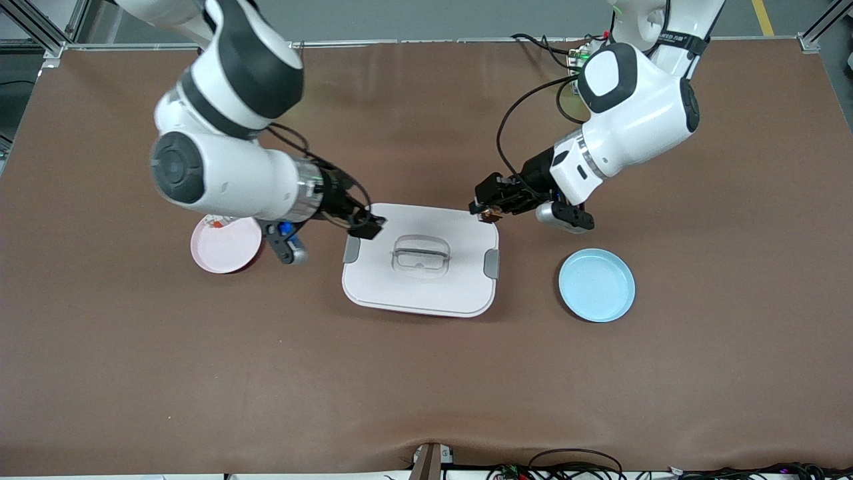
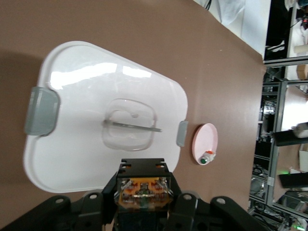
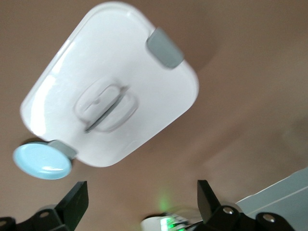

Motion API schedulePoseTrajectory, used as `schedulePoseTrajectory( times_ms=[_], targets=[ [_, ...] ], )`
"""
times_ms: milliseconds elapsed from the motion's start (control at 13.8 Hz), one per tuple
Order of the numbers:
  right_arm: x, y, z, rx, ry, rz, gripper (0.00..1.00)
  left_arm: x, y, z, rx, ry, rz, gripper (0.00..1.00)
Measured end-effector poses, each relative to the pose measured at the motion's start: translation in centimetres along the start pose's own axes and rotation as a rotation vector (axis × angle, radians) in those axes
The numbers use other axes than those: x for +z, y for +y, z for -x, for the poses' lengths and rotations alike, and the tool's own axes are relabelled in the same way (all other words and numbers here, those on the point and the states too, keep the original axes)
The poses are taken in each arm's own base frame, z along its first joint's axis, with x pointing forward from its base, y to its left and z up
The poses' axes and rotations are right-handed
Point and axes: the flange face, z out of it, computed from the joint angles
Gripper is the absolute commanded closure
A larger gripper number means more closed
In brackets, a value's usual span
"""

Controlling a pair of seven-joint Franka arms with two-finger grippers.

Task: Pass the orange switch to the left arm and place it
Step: 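Open the right gripper and pull it back while the left gripper withdraws, then move the switch with the left gripper down onto the light-blue plate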

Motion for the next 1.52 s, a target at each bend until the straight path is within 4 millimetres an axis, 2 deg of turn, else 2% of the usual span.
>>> schedulePoseTrajectory(
  times_ms=[218, 435, 580, 870, 1015, 1232, 1522],
  targets=[
    [-1.5, 3.2, -3.0, -0.171, 0.028, 0.132, 0.0, -1.7, -3.2, -0.1, 0.043, -0.078, -0.126, 1.0],
    [-3.4, 6.5, -6.3, -0.348, 0.037, 0.24, 0.0, -6.0, -8.6, -1.7, 0.049, -0.185, -0.302, 1.0],
    [-5.1, 9.1, -9.1, -0.45, 0.02, 0.293, 0.0, -9.3, -12.0, -2.9, 0.038, -0.211, -0.406, 1.0],
    [-8.8, 14.6, -14.9, -0.595, -0.026, 0.349, 0.0, -13.5, -17.0, -4.9, 0.023, -0.183, -0.571, 1.0],
    [-10.0, 16.8, -16.8, -0.644, -0.041, 0.374, 0.0, -14.7, -18.8, -5.4, -0.031, -0.157, -0.653, 1.0],
    [-11.8, 19.2, -18.5, -0.687, -0.037, 0.379, 0.0, -15.2, -20.3, -6.1, -0.208, -0.091, -0.72, 1.0],
    [-13.7, 22.0, -20.8, -0.715, -0.037, 0.365, 0.0, -16.1, -20.4, -8.0, -0.545, 0.052, -0.704, 1.0]
  ],
)
